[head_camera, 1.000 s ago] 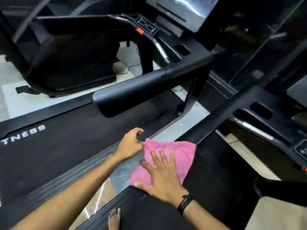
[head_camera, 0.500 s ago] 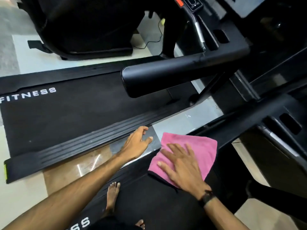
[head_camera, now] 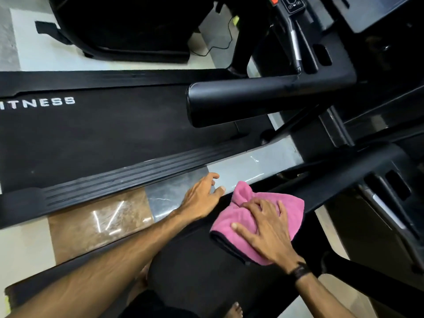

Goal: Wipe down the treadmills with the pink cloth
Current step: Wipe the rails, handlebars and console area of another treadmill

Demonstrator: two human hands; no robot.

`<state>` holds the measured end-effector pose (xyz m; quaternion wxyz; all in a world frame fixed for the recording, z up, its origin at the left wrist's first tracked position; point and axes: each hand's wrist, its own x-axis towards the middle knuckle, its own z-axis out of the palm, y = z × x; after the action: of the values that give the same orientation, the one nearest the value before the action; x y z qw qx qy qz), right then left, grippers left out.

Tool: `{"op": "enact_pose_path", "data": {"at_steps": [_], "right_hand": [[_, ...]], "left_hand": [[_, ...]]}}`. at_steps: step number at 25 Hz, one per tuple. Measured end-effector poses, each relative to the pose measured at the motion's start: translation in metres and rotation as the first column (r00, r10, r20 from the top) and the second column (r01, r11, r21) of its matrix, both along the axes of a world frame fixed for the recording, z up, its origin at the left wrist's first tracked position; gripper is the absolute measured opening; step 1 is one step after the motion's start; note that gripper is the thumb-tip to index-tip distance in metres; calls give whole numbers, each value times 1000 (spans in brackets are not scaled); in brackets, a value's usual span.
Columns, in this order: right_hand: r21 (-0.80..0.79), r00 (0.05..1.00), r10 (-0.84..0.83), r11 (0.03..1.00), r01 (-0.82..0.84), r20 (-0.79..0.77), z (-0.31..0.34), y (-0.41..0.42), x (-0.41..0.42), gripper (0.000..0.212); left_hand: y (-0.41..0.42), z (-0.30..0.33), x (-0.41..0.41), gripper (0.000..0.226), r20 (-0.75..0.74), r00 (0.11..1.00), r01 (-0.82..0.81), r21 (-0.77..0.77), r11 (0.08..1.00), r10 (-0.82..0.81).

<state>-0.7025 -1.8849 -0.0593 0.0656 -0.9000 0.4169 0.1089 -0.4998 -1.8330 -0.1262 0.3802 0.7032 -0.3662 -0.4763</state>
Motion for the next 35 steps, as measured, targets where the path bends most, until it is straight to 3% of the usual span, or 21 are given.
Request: {"op": "enact_pose_path", "data": {"at_steps": [2, 4, 6, 7, 9, 11, 13, 15, 17, 18, 19, 21, 23, 24, 26, 28, 30, 33, 35], "right_hand": [[-46, 977, -154, 988, 149, -146, -7, -48, 8, 50], [-8, 894, -287, 953, 303, -343, -17, -91, 37, 48], [46, 860, -206, 966, 256, -467, -32, -90, 59, 54], [71, 892, -139, 980, 187, -430, -32, -74, 62, 52], [85, 982, -35, 995, 51, -184, -21, -34, 45, 45], [70, 997, -62, 996, 60, 35, -5, -22, 15, 47], [17, 978, -202, 979, 203, -44, -2, -65, 5, 50], [3, 906, -316, 944, 331, -282, -11, -110, 25, 42], [96, 861, -223, 950, 297, -457, -32, -111, 60, 38], [135, 870, -151, 961, 240, -469, -40, -97, 70, 38], [156, 908, -70, 977, 146, -413, -42, -79, 70, 38], [137, 988, 7, 990, 15, -154, -24, -45, 46, 36], [85, 998, -64, 994, 65, -10, -3, -47, 16, 42], [44, 988, -146, 988, 148, -51, 1, -69, 9, 43], [-48, 911, -300, 953, 299, -284, -8, -120, 16, 39], [8, 807, -262, 949, 314, -529, -30, -142, 42, 42], [81, 794, -153, 966, 246, -588, -50, -125, 67, 46], [47, 943, 18, 999, -3, -332, -32, -73, 53, 45], [7, 989, 23, 1000, -22, -149, -8, -68, 27, 42]], "left_hand": [[5, -2, 1, 44, 6, 1000, 4, 1, 1000, -4], [8, -1, 1, 45, 37, 999, 26, -10, 1000, -26], [10, 0, 1, 44, 44, 999, -2, -12, 1000, 2], [10, 1, -1, 44, 44, 999, -17, -10, 1000, 18], [8, 1, -2, 45, 46, 998, -32, -2, 999, 32], [7, -1, 0, 45, 34, 999, -21, 7, 1000, 21], [9, -3, 0, 46, 30, 1000, -4, 9, 1000, 3], [8, -1, -2, 46, 39, 999, 3, 6, 1000, -3], [5, 0, -5, 47, 41, 999, 9, 6, 1000, -9], [3, 0, -7, 47, 44, 999, 8, 2, 1000, -8], [2, 0, -8, 47, 47, 999, 4, 3, 1000, -4], [-2, -2, -8, 46, 41, 999, 1, 20, 1000, -1], [-3, -3, -9, 46, 36, 999, 6, 29, 1000, -7], [-3, -2, -9, 46, 38, 999, 9, 24, 1000, -10], [-3, -1, -9, 47, 48, 999, 7, 13, 1000, -8], [-3, 0, -9, 47, 72, 997, 4, 13, 1000, -5], [-4, 1, -9, 47, 99, 995, 13, 19, 1000, -15], [-11, 1, -13, 47, 105, 994, 32, 36, 999, -36], [-18, 3, -17, 47, 120, 991, 52, 40, 998, -56]]}}
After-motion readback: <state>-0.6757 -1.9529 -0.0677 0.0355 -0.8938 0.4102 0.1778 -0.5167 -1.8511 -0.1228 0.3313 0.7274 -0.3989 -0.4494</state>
